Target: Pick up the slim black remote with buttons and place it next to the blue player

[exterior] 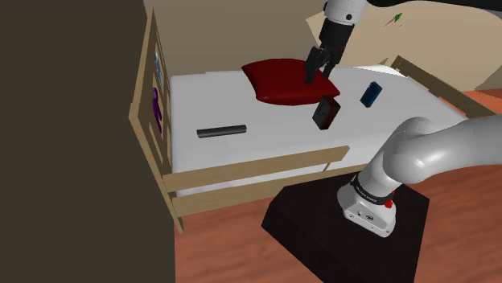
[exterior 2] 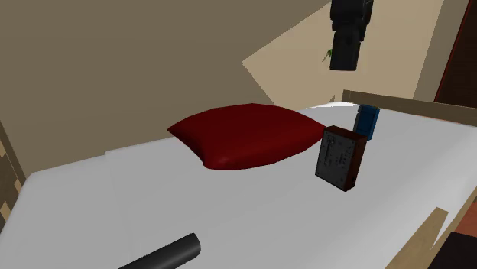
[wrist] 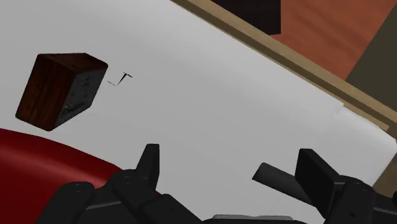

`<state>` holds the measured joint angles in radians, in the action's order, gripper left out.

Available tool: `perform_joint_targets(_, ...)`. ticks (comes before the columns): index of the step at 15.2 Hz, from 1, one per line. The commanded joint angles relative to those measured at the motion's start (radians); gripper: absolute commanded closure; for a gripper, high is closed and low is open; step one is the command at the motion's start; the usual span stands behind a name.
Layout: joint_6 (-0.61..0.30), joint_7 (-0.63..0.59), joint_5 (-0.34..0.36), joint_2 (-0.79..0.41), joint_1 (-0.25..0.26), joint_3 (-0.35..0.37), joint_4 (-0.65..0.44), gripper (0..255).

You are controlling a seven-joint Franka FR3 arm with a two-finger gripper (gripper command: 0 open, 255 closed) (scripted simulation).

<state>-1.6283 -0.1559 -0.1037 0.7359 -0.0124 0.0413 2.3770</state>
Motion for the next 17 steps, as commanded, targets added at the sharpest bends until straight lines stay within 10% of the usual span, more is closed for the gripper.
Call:
perform_joint_targets(1, 0.000, 0.000, 0.000, 0.000, 0.000, 0.000, 0.000, 0)
perform_joint_targets(17, -0.384, 0.495, 0.018, -0.568, 0.152, -0.005, -0.156, 0)
